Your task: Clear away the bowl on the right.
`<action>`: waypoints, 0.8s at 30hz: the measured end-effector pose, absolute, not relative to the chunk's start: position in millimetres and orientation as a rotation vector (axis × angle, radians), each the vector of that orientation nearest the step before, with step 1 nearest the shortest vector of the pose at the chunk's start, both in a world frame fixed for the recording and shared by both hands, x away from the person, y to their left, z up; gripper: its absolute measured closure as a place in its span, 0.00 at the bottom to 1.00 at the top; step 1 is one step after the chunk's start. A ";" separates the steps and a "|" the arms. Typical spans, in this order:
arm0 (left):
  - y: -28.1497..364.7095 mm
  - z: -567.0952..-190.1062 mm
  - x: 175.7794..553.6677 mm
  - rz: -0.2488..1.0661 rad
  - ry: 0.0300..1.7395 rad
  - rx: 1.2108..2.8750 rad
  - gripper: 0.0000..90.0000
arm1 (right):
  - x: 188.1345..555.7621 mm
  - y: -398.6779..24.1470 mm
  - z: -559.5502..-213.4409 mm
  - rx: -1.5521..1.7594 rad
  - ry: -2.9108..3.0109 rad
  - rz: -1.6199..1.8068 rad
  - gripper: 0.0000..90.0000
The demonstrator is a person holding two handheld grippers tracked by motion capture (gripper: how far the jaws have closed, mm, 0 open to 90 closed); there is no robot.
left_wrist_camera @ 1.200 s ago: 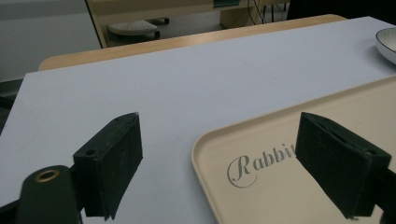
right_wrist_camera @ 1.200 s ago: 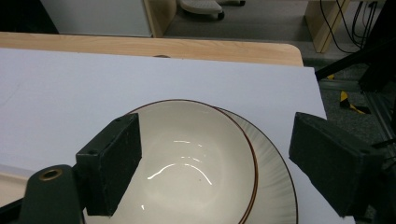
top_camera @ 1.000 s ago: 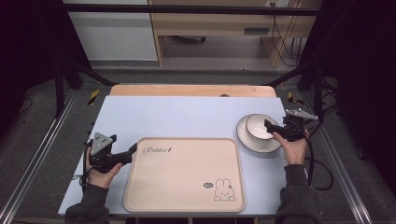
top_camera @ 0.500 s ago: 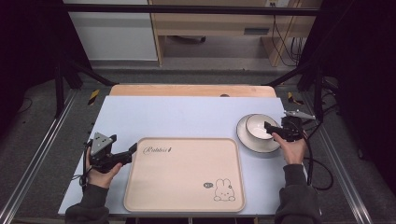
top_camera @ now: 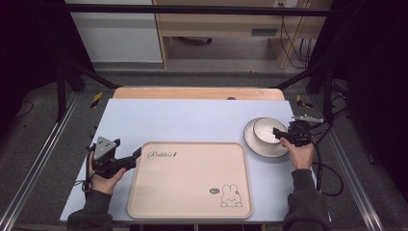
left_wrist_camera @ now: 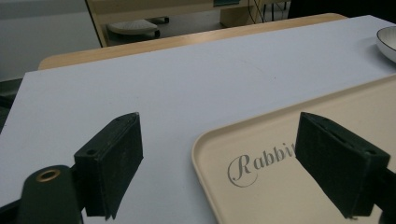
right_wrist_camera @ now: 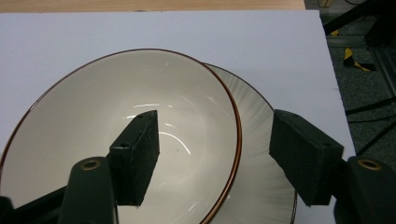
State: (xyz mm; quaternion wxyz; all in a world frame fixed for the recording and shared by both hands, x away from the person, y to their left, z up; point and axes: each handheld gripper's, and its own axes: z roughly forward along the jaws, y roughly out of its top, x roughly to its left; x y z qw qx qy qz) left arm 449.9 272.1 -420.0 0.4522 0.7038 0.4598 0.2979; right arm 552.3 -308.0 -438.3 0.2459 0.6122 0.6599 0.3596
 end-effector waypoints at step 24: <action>271.5 -421.3 450.7 0.735 1.139 1.748 0.17 | 559.1 -310.7 -447.0 1.791 1.852 0.959 0.66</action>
